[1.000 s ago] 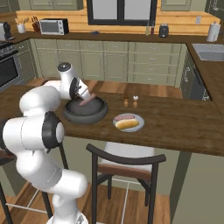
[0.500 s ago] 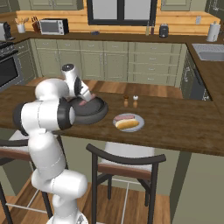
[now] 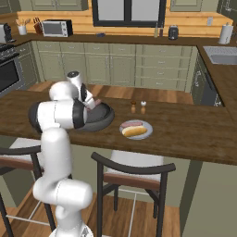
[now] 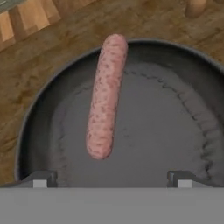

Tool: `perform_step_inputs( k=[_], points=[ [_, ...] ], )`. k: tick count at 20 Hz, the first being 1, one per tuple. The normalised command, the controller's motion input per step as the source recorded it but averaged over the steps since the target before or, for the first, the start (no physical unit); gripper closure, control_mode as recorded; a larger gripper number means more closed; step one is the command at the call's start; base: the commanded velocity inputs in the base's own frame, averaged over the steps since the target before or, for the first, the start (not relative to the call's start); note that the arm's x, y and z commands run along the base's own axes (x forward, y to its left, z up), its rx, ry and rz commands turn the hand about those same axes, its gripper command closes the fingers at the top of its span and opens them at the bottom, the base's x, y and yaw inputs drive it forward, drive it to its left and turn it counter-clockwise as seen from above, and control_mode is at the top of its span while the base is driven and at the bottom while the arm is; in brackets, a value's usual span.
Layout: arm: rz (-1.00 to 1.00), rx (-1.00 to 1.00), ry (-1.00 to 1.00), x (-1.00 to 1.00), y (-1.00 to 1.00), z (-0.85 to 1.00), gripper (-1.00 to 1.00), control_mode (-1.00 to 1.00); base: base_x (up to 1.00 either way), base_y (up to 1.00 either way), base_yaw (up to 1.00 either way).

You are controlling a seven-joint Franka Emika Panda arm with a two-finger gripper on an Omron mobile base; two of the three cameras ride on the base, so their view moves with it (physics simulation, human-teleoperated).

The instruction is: Place one bun and one sausage from the bowl on each plate.

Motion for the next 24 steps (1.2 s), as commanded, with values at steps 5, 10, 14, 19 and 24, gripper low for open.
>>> perform_step_inputs(
  k=[5,10,14,19,24],
  points=[
    [0.01,-0.06,0.22,0.56,0.13,-0.49,-1.00,-1.00,0.00,0.00,0.00],
    [0.01,0.00,0.13,0.52,-0.10,-0.17,-1.00,-1.00,0.00,0.00,0.00],
    [0.01,0.00,0.07,0.08,-0.28,-0.52,-1.00,-1.00,0.00,0.00,0.00],
    [0.00,0.00,0.00,0.00,-0.08,-0.44,1.00,-1.00,0.00,0.00,0.00],
    [0.00,0.04,-0.06,-0.55,-0.36,-0.07,1.00,-1.00,0.00,0.00,0.00]
  ],
)
